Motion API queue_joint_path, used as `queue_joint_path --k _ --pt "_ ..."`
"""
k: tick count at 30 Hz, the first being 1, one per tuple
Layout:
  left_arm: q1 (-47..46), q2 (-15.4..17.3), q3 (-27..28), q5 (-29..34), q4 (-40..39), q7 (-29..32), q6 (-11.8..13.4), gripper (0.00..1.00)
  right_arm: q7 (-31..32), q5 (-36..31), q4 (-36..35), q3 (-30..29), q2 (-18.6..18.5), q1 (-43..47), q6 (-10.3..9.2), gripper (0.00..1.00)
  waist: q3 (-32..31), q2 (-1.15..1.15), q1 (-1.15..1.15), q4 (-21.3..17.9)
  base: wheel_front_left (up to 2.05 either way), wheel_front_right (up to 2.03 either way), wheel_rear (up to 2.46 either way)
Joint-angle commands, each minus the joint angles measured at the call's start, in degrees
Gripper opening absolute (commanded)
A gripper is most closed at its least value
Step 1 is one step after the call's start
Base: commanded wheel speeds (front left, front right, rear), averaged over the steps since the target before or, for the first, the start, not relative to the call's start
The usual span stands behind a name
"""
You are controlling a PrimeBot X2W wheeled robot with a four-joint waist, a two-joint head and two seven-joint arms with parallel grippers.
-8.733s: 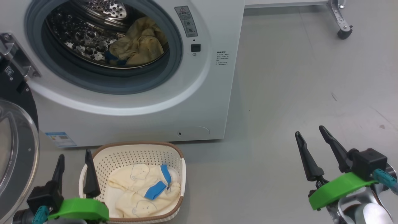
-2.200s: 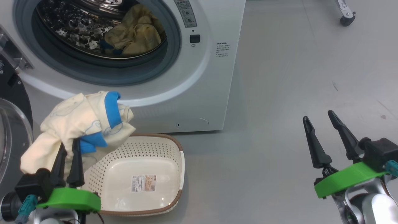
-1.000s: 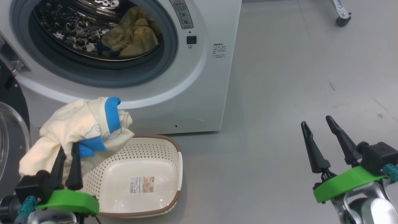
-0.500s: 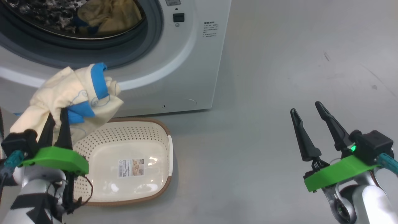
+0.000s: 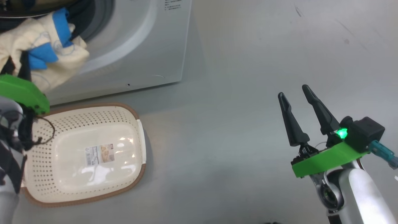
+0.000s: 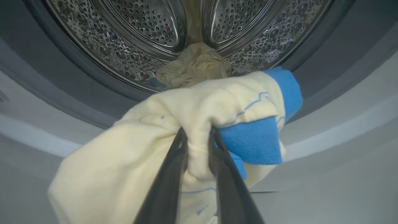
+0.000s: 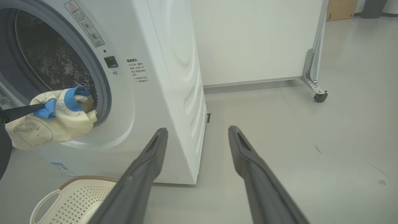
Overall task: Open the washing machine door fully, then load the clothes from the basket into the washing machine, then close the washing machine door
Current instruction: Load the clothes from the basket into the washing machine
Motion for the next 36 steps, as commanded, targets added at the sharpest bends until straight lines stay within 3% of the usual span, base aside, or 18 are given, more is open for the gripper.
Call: queue_joint_path --k 1,14,19,25,34,35,36 --pt "-3.97 3.62 2.11 -0.22 -0.85 0.42 -0.23 0.00 -0.87 0.55 -1.26 1.38 -0.43 -1.43 -0.16 1.00 2.71 0.00 -0.01 -2.35 0.00 0.00 0.00" --pt "-24.20 10.82 0.67 -0.16 9.20 10.24 -2.37 0.00 -4.34 3.79 2.34 5.15 -0.43 -5.61 -0.16 1.00 10.99 0.00 -0.01 -7.44 0.00 0.00 0.00" --pt "-30.48 12.45 -0.35 0.57 9.62 10.58 -2.77 0.00 -4.87 4.68 2.79 5.58 -0.43 -6.83 -0.16 1.00 14.56 0.00 -0.01 -8.05 0.00 0.00 0.00" --pt "-35.29 14.15 -0.30 1.48 9.73 6.91 -2.89 0.00 -5.09 5.46 3.17 6.58 -0.43 -8.01 -0.16 1.00 17.10 0.00 -0.01 -8.55 0.00 0.00 0.00" --pt "-39.08 14.32 -0.17 3.94 12.01 -6.11 -1.27 0.00 -5.16 6.12 2.65 7.02 -0.43 -9.46 -0.16 1.00 18.54 0.00 -0.01 -8.69 0.00 0.00 0.00" --pt "-38.99 14.09 -0.39 3.78 12.98 -5.94 -1.42 0.27 -5.16 6.13 2.66 7.11 -0.43 -9.49 -0.16 1.00 18.55 0.00 -0.01 -8.72 0.00 0.00 0.00" --pt "-39.01 13.94 -0.49 3.67 13.82 -5.98 -1.48 0.77 -5.16 6.13 2.68 7.14 -0.43 -9.52 -0.16 1.00 18.57 0.00 -0.01 -8.71 0.00 0.00 0.00"
